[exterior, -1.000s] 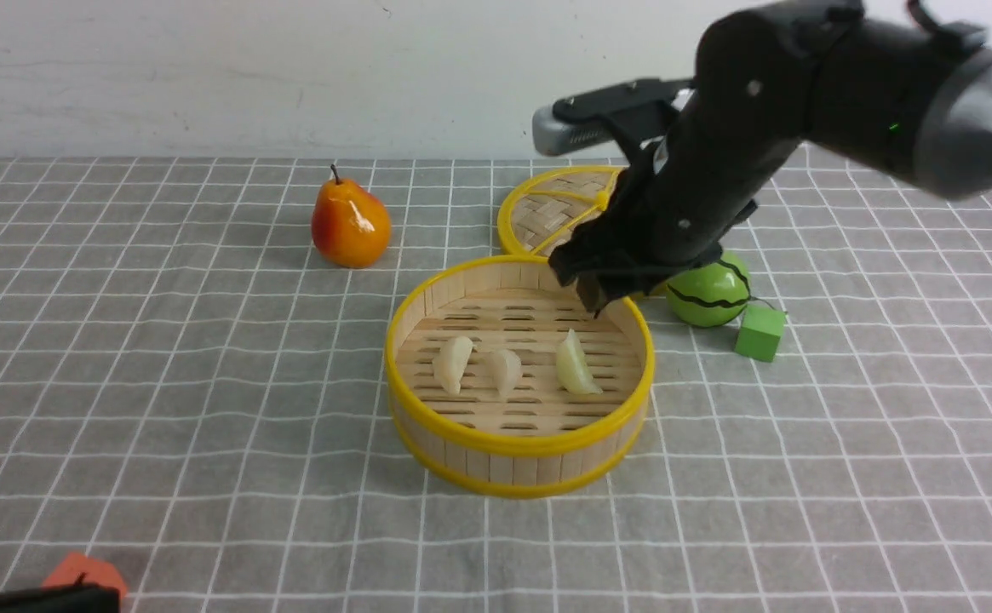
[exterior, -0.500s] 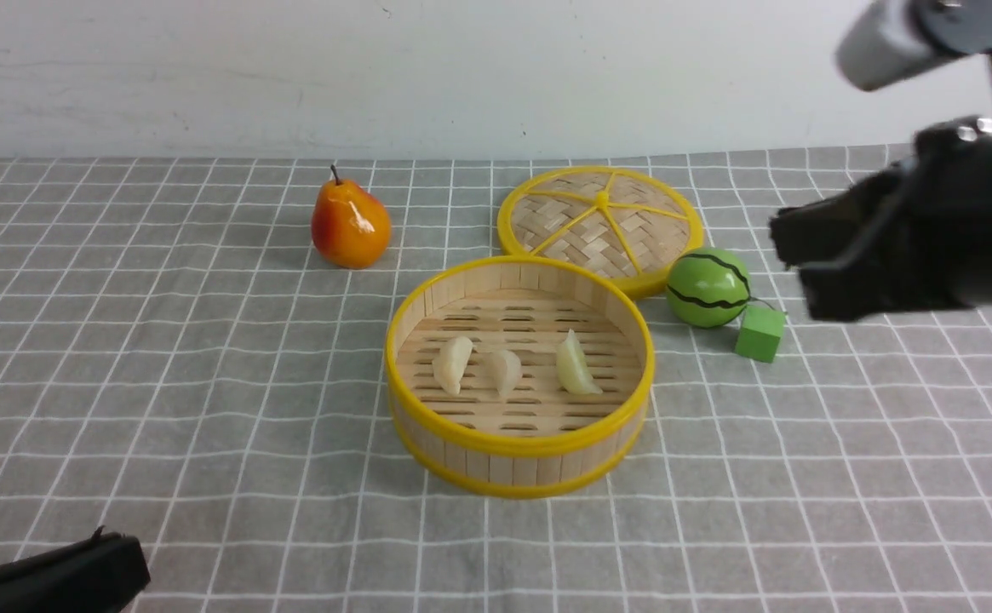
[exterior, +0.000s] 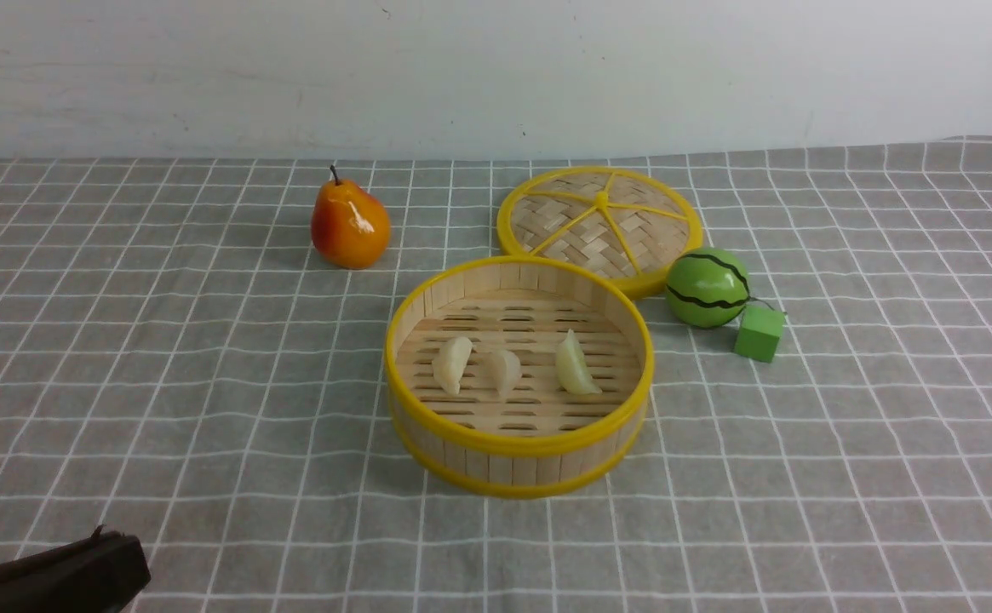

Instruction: Put the dumplings into the steamer on the table with the grey tablecloth.

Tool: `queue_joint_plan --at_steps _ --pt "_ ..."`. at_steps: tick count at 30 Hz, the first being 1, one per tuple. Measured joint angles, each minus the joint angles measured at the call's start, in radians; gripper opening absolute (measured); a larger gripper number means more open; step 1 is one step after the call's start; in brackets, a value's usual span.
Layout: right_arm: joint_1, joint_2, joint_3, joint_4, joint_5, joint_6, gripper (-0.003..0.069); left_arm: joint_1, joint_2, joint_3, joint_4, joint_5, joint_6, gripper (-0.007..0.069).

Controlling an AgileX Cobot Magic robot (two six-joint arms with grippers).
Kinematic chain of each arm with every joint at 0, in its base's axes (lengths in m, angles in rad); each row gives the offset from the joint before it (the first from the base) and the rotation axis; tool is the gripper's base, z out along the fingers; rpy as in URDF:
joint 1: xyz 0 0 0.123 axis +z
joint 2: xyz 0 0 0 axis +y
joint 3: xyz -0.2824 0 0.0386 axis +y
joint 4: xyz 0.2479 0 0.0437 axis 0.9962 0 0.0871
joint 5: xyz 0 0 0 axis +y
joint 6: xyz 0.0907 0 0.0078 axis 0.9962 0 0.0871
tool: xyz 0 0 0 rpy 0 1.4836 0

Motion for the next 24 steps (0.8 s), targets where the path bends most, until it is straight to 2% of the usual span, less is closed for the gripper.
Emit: queue_joint_plan --at_steps 14,20,24 --pt "0.000 -0.003 0.005 -0.012 0.176 0.002 -0.0011 0.000 0.000 0.000 0.000 0.001 0.000 0.0074" --pt "0.000 -0.003 0.007 -0.003 0.184 0.002 -0.0011 0.000 0.000 0.000 0.000 0.006 0.000 0.0078" --pt "-0.006 -0.016 0.110 -0.019 0.060 0.002 -0.0022 0.000 0.000 0.000 0.000 0.008 0.000 0.0080"
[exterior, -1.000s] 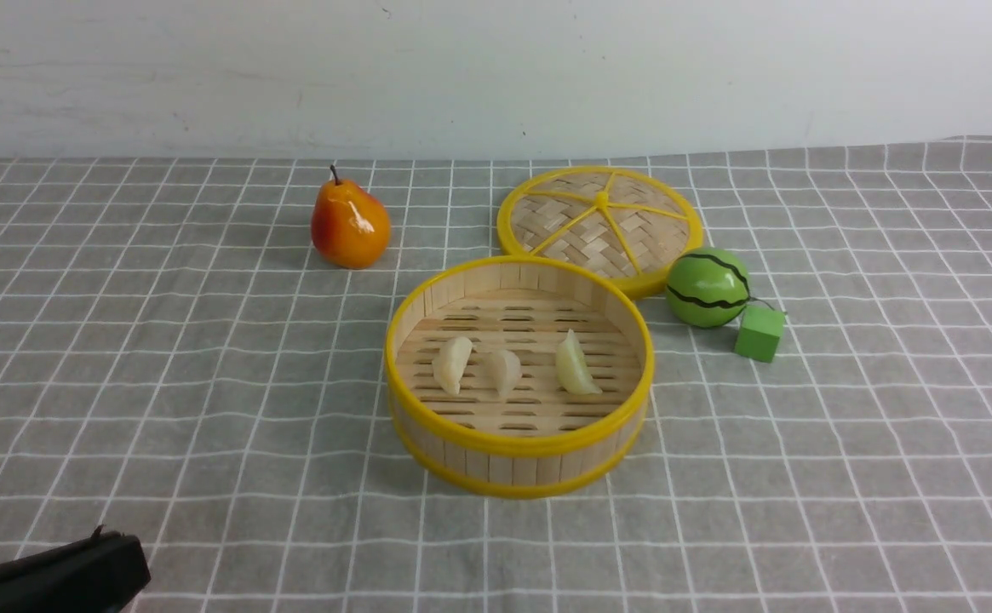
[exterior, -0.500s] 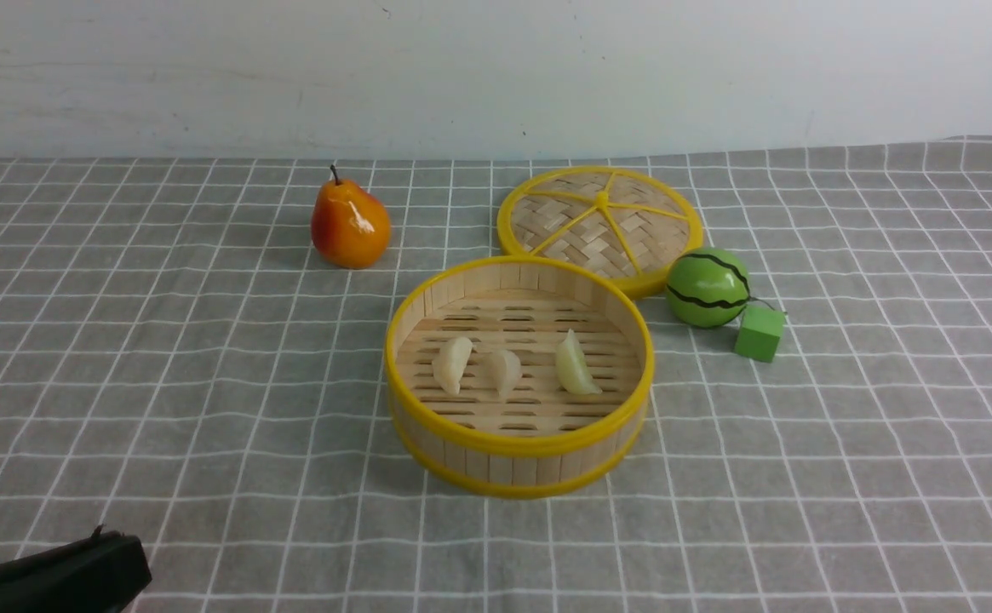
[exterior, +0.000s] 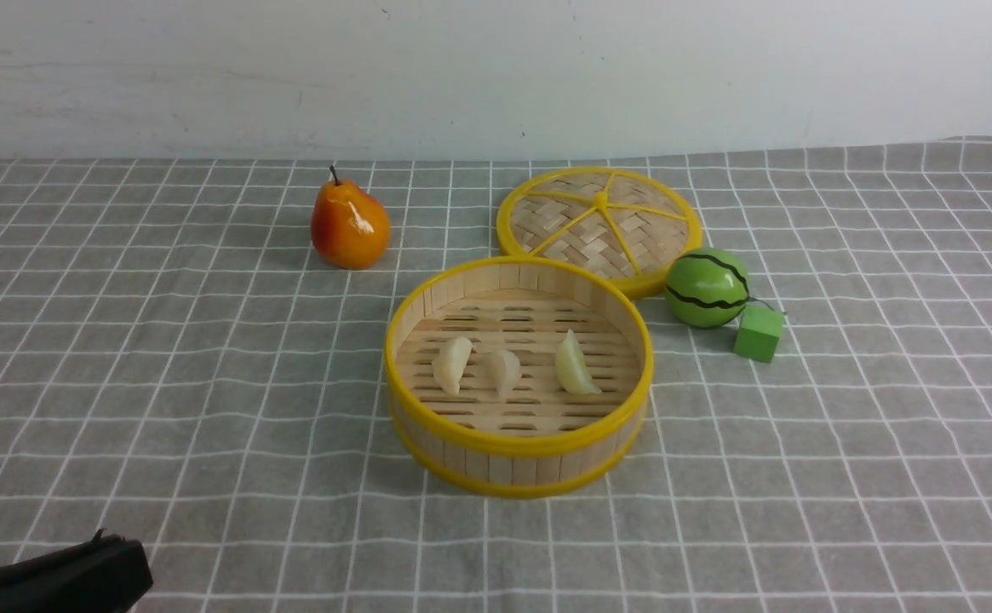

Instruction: Put the dumplings into the steamer on the table with the grey tablecloth.

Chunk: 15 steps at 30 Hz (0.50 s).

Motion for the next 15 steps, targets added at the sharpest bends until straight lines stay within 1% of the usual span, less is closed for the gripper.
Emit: queue_joint_plan --at_steps 3,5,7,10,12,15 --pt "-0.046 -0.054 0.152 -0.019 -0.157 0.000 -0.0022 0.000 0.000 0.000 0.000 0.000 0.000 0.0081" --pt "-0.110 -0.114 0.251 -0.024 -0.248 0.005 -0.0022 0.000 0.000 0.000 0.000 0.000 0.000 0.0081" --pt "-0.197 -0.191 0.362 -0.032 -0.338 0.023 -0.0022 0.000 0.000 0.000 0.000 0.001 0.000 0.0081" --pt "-0.314 -0.291 0.476 -0.070 -0.380 0.051 -0.0022 0.000 0.000 0.000 0.000 0.001 0.000 0.0081" --pt "-0.359 -0.329 0.516 -0.097 -0.378 0.066 -0.0022 0.000 0.000 0.000 0.000 0.001 0.000 0.0081" --pt "-0.463 -0.411 0.598 -0.143 -0.341 0.152 -0.0022 0.000 0.000 0.000 0.000 0.001 0.000 0.0081"
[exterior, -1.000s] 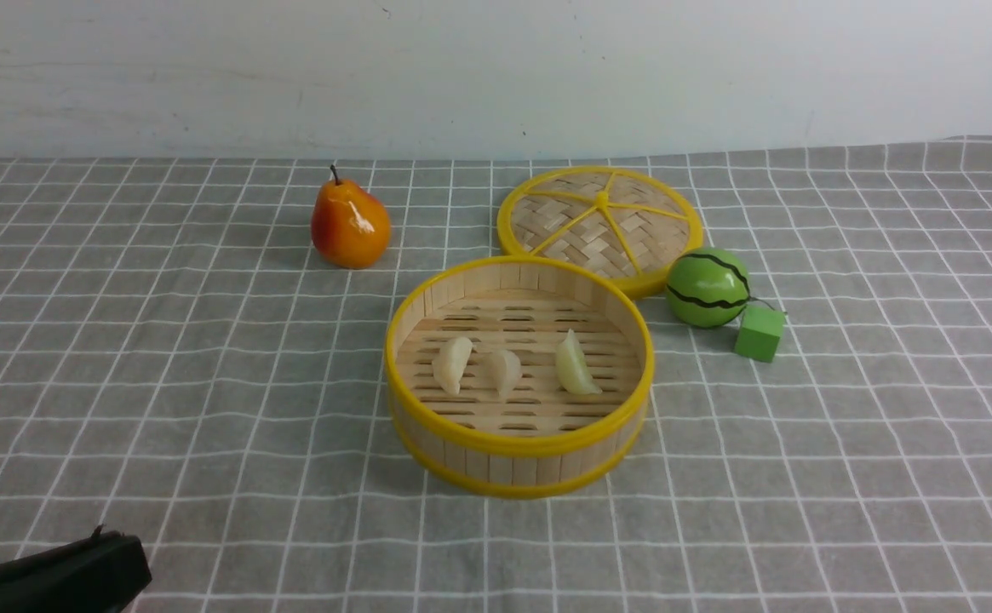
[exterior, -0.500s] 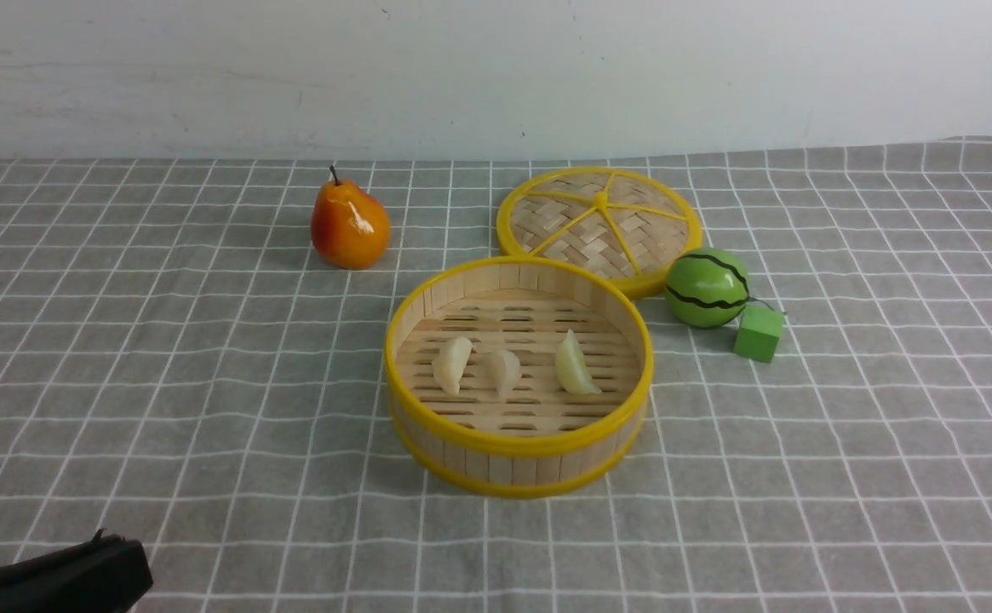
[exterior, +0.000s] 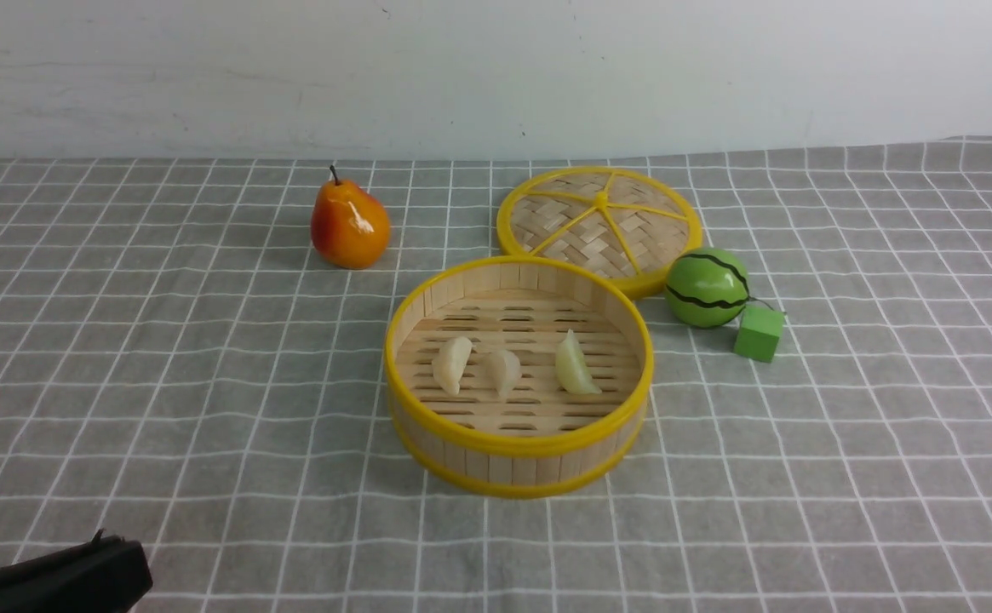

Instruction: Put the dumplings into the steamer on the table with the grey tablecloth.

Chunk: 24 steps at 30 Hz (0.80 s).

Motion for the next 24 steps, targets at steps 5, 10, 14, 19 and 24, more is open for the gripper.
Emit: queue_joint_plan --at_steps 5,10,14,19,24 --pt "-0.084 -0.055 0.078 -0.020 0.070 0.051 -0.0022 0.000 0.000 0.000 0.000 0.001 0.000 0.0081" --pt "-0.078 -0.055 0.083 -0.026 0.139 0.054 -0.0022 0.000 -0.001 0.000 0.000 0.002 0.000 0.0085" --pt "-0.064 -0.055 0.079 -0.026 0.160 0.054 -0.0022 0.000 -0.001 0.000 0.000 0.002 0.000 0.0088" --pt "-0.064 -0.055 0.077 -0.022 0.169 0.054 -0.0022 0.000 -0.001 0.000 0.000 0.003 0.000 0.0091" --pt "-0.064 -0.055 0.077 -0.022 0.169 0.054 -0.0021 0.000 -0.001 0.000 0.000 0.003 0.000 0.0099"
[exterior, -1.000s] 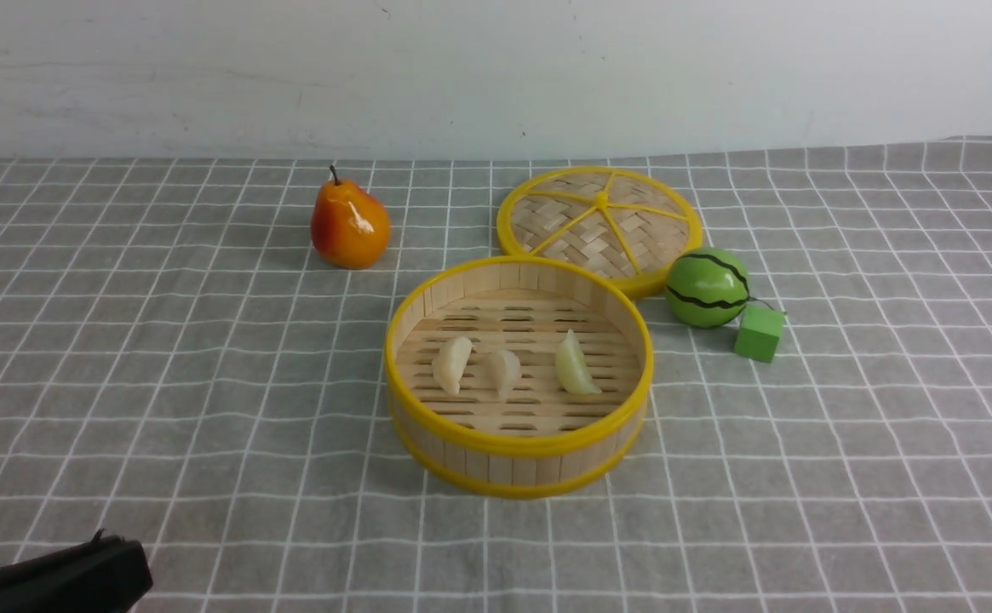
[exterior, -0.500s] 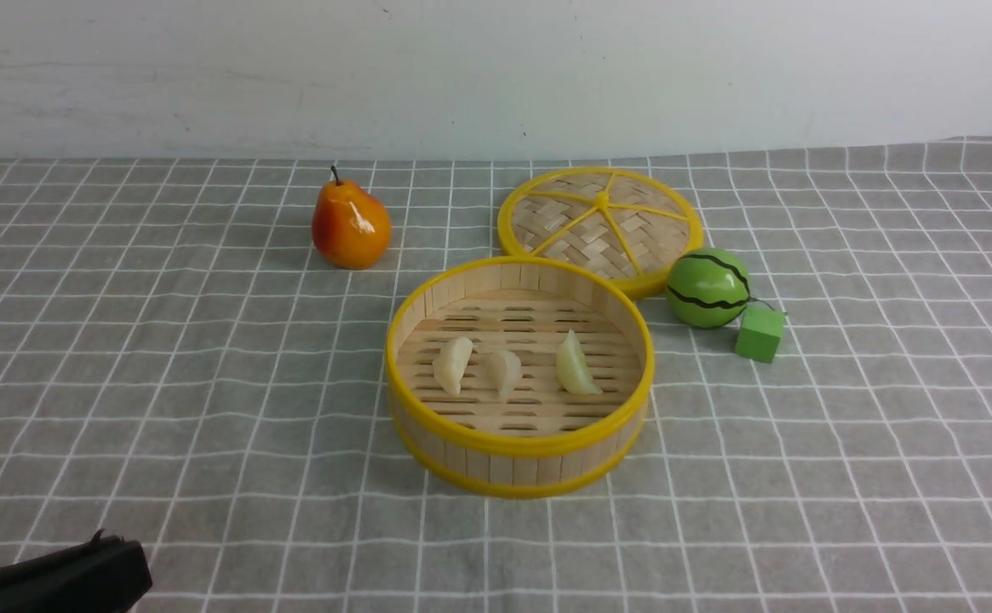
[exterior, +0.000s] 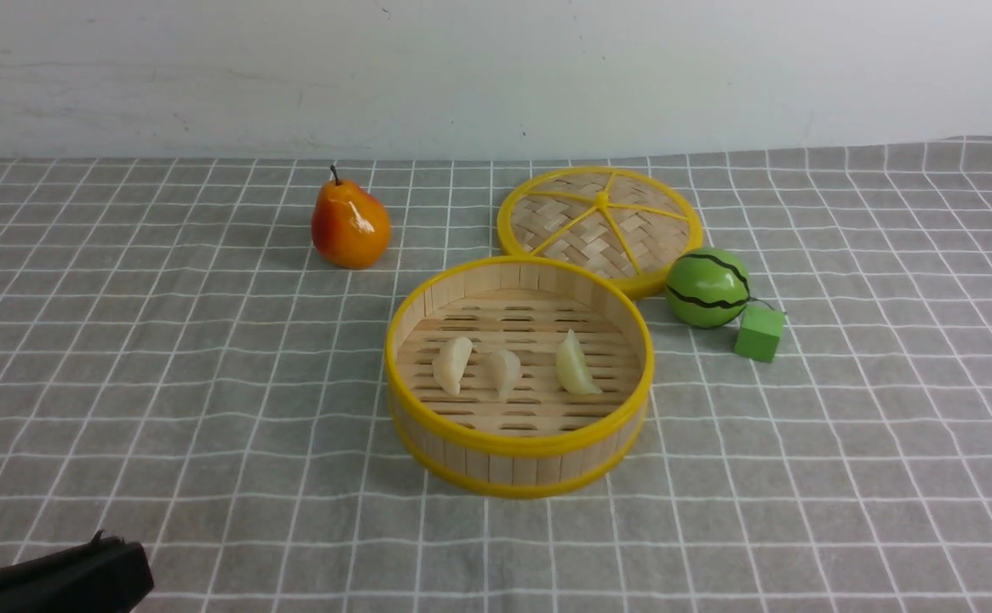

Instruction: Put the dumplings into the steamer on the table with the grey tablecloth.

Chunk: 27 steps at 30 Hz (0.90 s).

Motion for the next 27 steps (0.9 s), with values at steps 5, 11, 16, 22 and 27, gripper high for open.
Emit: queue_joint_plan --at_steps 5,11,16,22,27 --pt "0.000 0.000 0.000 0.000 0.000 0.000 -0.0018 0.000 0.000 0.000 0.000 0.000 0.000 0.0107" --pt "0.000 0.000 0.000 0.000 0.000 0.000 -0.0014 0.000 0.000 0.000 0.000 0.000 0.000 0.0112" --pt "0.000 0.000 0.000 0.000 0.000 0.000 -0.0011 0.000 0.000 0.001 0.000 -0.001 0.000 0.0112" --pt "0.000 0.000 0.000 0.000 0.000 0.000 -0.0008 0.000 -0.004 0.059 0.000 -0.128 0.000 0.0112" --pt "0.000 0.000 0.000 0.000 0.000 0.000 -0.0003 0.000 -0.029 0.172 -0.006 -0.486 0.000 0.0112"
